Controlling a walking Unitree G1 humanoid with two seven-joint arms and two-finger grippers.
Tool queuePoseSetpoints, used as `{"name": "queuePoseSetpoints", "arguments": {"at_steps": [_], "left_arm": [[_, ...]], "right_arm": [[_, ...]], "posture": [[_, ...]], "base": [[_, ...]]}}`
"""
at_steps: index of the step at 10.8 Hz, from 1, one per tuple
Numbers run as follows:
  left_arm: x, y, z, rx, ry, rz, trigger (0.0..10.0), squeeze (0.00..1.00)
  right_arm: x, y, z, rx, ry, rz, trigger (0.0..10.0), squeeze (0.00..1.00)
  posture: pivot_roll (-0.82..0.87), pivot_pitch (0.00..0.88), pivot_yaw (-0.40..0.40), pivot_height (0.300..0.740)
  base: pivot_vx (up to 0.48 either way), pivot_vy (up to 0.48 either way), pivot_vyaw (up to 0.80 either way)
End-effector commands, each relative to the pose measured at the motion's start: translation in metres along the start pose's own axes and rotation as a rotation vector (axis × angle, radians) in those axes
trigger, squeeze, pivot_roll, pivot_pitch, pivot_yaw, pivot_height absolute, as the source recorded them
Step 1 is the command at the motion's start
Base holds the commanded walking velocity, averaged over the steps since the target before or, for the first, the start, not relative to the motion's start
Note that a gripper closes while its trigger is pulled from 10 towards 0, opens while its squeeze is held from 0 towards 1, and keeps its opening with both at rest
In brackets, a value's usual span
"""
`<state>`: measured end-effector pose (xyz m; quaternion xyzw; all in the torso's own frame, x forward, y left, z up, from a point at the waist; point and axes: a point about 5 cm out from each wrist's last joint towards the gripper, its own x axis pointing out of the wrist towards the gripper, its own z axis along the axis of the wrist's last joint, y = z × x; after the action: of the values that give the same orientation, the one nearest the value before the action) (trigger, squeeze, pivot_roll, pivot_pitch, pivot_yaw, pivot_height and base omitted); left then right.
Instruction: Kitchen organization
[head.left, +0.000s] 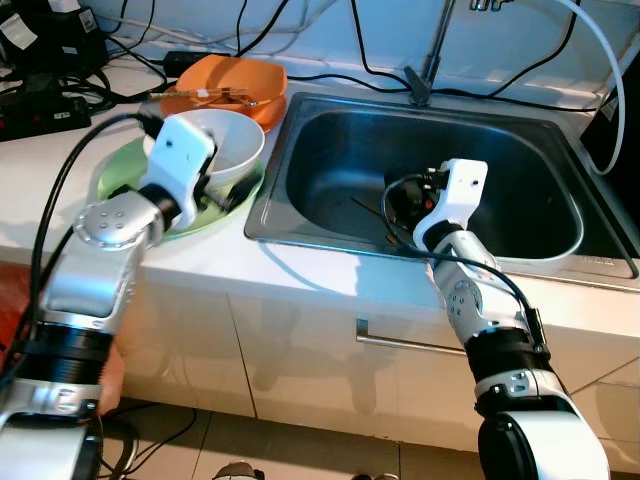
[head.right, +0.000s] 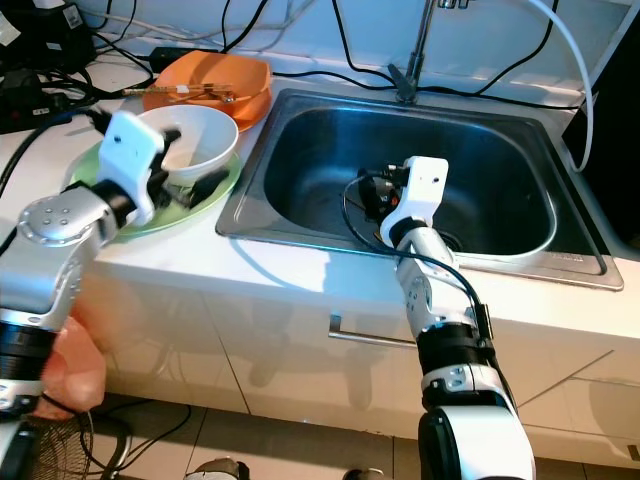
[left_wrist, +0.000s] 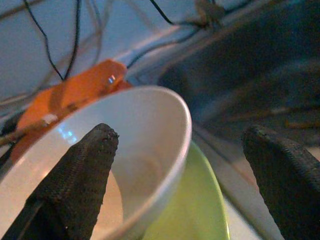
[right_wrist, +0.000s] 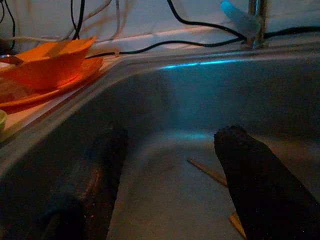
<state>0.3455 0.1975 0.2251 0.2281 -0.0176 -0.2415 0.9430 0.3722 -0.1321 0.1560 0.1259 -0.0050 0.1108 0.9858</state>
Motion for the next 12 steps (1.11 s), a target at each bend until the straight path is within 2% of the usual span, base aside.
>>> {"name": "queuePoseSetpoints", "arguments": {"at_steps": [1,2,3,4,5,6,12], "left_arm": [[0.001,0.001,-0.003,0.034,0.031,-0.042,10.0,0.00],[0.001,0.002,-0.005,0.044,0.045,-0.051,10.0,0.00],[-0.001,0.004,-0.012,0.043,0.083,-0.071,3.9,0.00],[-0.002,0.006,-0.015,0.043,0.101,-0.080,3.9,0.00],[-0.003,0.008,-0.018,0.039,0.111,-0.083,1.0,0.00],[-0.005,0.008,-0.020,0.035,0.119,-0.090,0.0,0.00],[-0.006,0.005,-0.028,0.029,0.152,-0.112,0.0,0.00]], "right_arm": [[-0.001,0.000,0.004,0.004,-0.012,0.011,10.0,0.00],[-0.002,0.000,0.004,0.005,-0.013,0.014,10.0,0.00],[-0.003,0.000,0.005,0.002,-0.013,0.015,10.0,0.00],[-0.004,0.000,0.004,0.001,-0.012,0.015,10.0,0.00],[-0.004,-0.001,0.004,0.000,-0.009,0.014,10.0,0.00],[-0.004,-0.001,0.004,-0.002,-0.008,0.013,10.0,0.00],[-0.006,-0.003,0.005,-0.005,-0.002,0.006,10.0,0.00]], "posture": [[0.14,0.061,-0.017,0.740],[0.14,0.061,-0.017,0.740],[0.14,0.064,-0.017,0.740],[0.14,0.064,-0.017,0.740],[0.14,0.064,-0.017,0.740],[0.14,0.064,-0.017,0.740],[0.13,0.071,-0.024,0.740]], "base": [[0.000,0.000,0.00],[0.000,0.000,0.00],[0.000,0.000,0.00],[0.000,0.000,0.00],[0.000,0.000,0.00],[0.000,0.000,0.00],[0.000,0.000,0.00]]}}
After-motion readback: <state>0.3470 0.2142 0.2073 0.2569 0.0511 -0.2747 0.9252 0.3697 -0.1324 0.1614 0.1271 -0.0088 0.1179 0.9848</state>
